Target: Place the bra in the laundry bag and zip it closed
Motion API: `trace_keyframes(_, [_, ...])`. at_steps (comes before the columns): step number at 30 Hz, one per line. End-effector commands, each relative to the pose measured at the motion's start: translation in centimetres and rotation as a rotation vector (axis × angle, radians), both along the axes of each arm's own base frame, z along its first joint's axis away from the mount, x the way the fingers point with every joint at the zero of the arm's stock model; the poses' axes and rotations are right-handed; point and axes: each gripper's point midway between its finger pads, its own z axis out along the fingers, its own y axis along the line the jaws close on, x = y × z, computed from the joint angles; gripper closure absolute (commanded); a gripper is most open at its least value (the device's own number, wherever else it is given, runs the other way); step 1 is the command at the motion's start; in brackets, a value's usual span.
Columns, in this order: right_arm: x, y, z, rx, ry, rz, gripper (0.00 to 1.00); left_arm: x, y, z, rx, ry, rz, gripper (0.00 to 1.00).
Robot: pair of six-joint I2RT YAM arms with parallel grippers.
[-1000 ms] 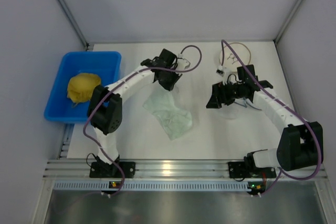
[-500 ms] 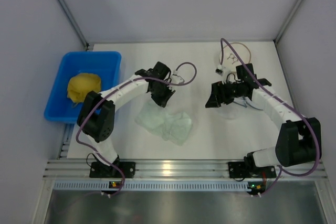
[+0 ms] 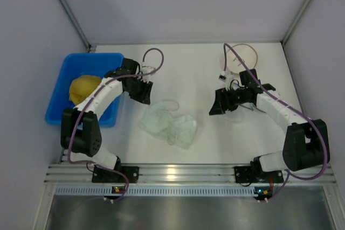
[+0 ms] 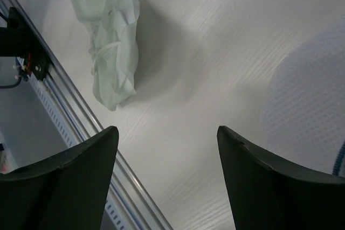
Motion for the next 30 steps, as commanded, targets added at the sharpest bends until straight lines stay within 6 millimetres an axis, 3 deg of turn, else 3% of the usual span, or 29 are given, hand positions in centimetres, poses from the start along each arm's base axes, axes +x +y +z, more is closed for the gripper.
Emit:
trace_keyframes(1, [-0.8, 1.4, -0.4, 0.025, -0.008, 0.045, 0.25, -6.1, 1.8, -3.0, 0.042, 0.166, 0.01, 0.6])
trace_keyframes(5, [-1.3, 1.9, -1.0, 0.016, 0.003, 0.063, 0.25, -7.7, 2.9, -5.5, 0.055, 0.274, 0.062, 0.6])
trace_keyframes(11, [-2.0, 1.9, -1.4, 0.004, 0.015, 0.075, 0.25, -4.8, 3.3, -6.9, 0.017, 0.303, 0.115, 0.58])
trace_keyframes(14, [-2.1, 1.7, -1.1, -0.003, 0.003, 0.074, 0.25, -3.7, 2.5, -7.6, -0.069, 0.344, 0.101, 0.58])
trace_keyframes(20, [-2.1, 1.5, -0.7, -0.018, -0.015, 0.076, 0.25, -3.3, 0.3, -8.6, -0.232, 0.416, 0.065, 0.6])
trace_keyframes(25, [-2.2, 1.3, -0.6, -0.022, -0.022, 0.074, 0.25, -2.3, -0.1, -8.4, -0.26, 0.4, 0.073, 0.8])
trace_keyframes(26, [-2.1, 1.4, -0.4, -0.022, -0.026, 0.075, 0.25, -2.0, 0.0, -8.1, -0.268, 0.391, 0.08, 0.93])
trace_keyframes(28, [-2.0, 1.3, -0.3, -0.023, -0.033, 0.074, 0.25, -0.6, 0.4, -6.5, -0.293, 0.339, 0.093, 1.0])
trace_keyframes(30, [-1.9, 1.3, -0.1, -0.023, -0.04, 0.072, 0.25, 0.2, 1.1, -4.7, -0.295, 0.291, 0.104, 1.0])
